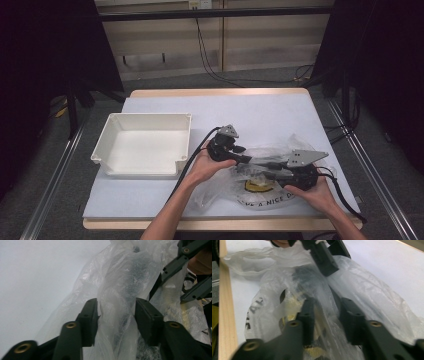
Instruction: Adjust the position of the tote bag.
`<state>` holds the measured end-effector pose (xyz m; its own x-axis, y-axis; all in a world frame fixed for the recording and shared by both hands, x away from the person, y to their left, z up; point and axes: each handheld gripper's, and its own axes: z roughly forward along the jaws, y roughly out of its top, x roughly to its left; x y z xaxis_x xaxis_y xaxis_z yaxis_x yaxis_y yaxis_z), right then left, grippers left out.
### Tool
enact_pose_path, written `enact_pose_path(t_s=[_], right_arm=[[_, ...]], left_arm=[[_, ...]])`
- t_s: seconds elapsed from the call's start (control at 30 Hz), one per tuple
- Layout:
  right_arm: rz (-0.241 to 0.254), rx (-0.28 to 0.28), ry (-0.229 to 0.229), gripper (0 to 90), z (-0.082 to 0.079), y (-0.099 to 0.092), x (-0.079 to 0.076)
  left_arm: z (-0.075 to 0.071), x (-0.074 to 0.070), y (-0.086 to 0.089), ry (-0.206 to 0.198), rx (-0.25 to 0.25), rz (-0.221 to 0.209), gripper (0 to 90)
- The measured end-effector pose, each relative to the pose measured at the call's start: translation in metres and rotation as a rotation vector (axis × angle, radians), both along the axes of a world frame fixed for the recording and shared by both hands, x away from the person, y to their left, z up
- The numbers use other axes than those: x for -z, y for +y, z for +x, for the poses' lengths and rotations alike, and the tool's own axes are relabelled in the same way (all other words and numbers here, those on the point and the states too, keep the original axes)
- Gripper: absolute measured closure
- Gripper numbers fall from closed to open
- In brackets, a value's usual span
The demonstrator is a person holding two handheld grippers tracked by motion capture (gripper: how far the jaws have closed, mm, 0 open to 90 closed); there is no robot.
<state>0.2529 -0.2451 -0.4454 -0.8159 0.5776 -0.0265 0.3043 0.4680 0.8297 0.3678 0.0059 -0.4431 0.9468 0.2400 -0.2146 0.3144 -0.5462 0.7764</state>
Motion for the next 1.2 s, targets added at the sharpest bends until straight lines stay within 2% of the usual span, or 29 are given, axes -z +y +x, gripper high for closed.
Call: enact_pose_path(t_s=[0.07, 0.13, 0.17, 0.2, 0.27, 0.37, 0.43, 0.57, 0.7, 0.77, 0.87, 0.9, 1.03, 1.2], right_arm=[[0.001, -0.024, 0.014, 82.2, -0.001, 0.001, 0.000], [-0.005, -0.040, 0.035, 89.3, -0.003, 0.002, 0.002], [-0.003, -0.049, 0.044, 90.0, -0.003, 0.002, 0.003], [-0.005, -0.055, 0.053, 90.0, -0.004, 0.003, 0.003], [-0.001, -0.070, 0.065, 90.0, -0.006, 0.004, 0.004], [0.011, -0.096, 0.088, 90.0, -0.010, 0.005, 0.006], [-0.012, -0.109, 0.093, 90.0, -0.015, 0.007, 0.009], [-0.005, -0.143, 0.111, 90.0, -0.020, 0.011, 0.014], [-0.027, -0.165, 0.134, 90.0, -0.025, 0.012, 0.022], [-0.027, -0.172, 0.146, 90.0, -0.027, 0.013, 0.025], [-0.047, -0.182, 0.158, 90.0, -0.031, 0.014, 0.029], [-0.058, -0.194, 0.157, 90.0, -0.032, 0.015, 0.031], [-0.062, -0.208, 0.168, 90.0, -0.035, 0.018, 0.033], [-0.074, -0.238, 0.187, 90.0, -0.039, 0.021, 0.036]], left_arm=[[0.000, -0.001, 0.001, -0.009, -0.008, 0.004, 70.7], [0.002, -0.001, 0.001, -0.009, -0.012, 0.005, 78.4], [0.003, -0.001, 0.002, -0.005, -0.015, 0.012, 81.4], [0.004, 0.000, 0.001, -0.004, -0.020, 0.000, 83.4], [0.007, 0.002, 0.001, -0.001, -0.038, 0.019, 85.6], [0.012, 0.008, -0.001, 0.004, -0.060, 0.042, 87.3], [0.016, 0.011, -0.003, 0.017, -0.073, 0.053, 87.7], [0.022, 0.016, -0.008, 0.018, -0.087, 0.089, 88.4], [0.025, 0.019, -0.016, 0.010, -0.083, 0.137, 88.7], [0.027, 0.022, -0.020, -0.006, -0.067, 0.184, 88.9], [0.029, 0.027, -0.022, 0.001, -0.076, 0.177, 89.2], [0.030, 0.028, -0.022, 0.003, -0.075, 0.194, 89.2], [0.034, 0.034, -0.022, 0.008, -0.092, 0.194, 89.3], [0.038, 0.036, -0.022, 0.023, -0.114, 0.170, 89.4]])
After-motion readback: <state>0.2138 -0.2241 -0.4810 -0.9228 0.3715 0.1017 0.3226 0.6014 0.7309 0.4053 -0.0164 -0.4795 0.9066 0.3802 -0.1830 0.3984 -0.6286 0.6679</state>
